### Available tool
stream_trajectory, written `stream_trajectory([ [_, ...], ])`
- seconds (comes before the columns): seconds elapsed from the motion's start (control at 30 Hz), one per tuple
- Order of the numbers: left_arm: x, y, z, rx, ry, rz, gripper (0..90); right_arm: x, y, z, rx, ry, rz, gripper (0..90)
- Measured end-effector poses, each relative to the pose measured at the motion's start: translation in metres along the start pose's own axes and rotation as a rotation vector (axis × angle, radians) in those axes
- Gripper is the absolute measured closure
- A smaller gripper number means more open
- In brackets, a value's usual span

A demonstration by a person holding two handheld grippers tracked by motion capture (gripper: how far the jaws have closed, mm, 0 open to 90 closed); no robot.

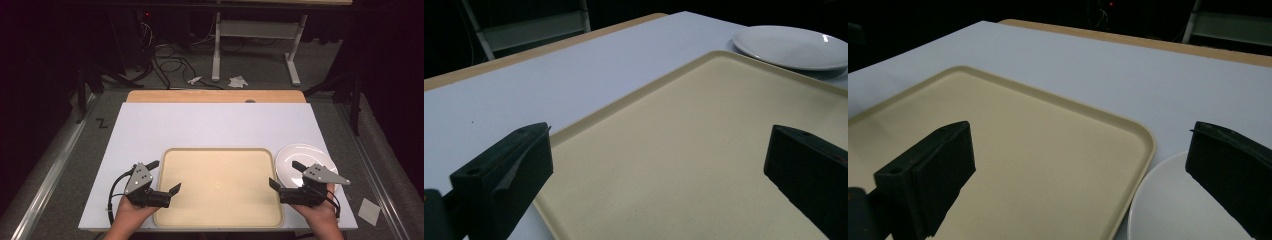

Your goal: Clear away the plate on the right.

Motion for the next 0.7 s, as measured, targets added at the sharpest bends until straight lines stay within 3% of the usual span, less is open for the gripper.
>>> stream_trajectory([
  [0.4,0.0017,-0.0004,-0.0001,0.003,0.007,0.001,0.6,0.001,-0.0003,-0.0074,0.005,-0.045,-0.004,0.1],
  [0.7,0.0017,-0.0002,0.0007,0.002,0.012,-0.001,0.7,0.0021,-0.001,-0.0063,0.001,-0.042,-0.001,0.1],
])
Point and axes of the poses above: each handheld gripper's, and its own axes: y roughly backward along the jaws, x roughly out of its underside, z roughly to its left, the point moved 9 cm from there along -y, roughly forward along the jaws, and after that the axes turned 13 degrees about -z, right-handed, at the moved point
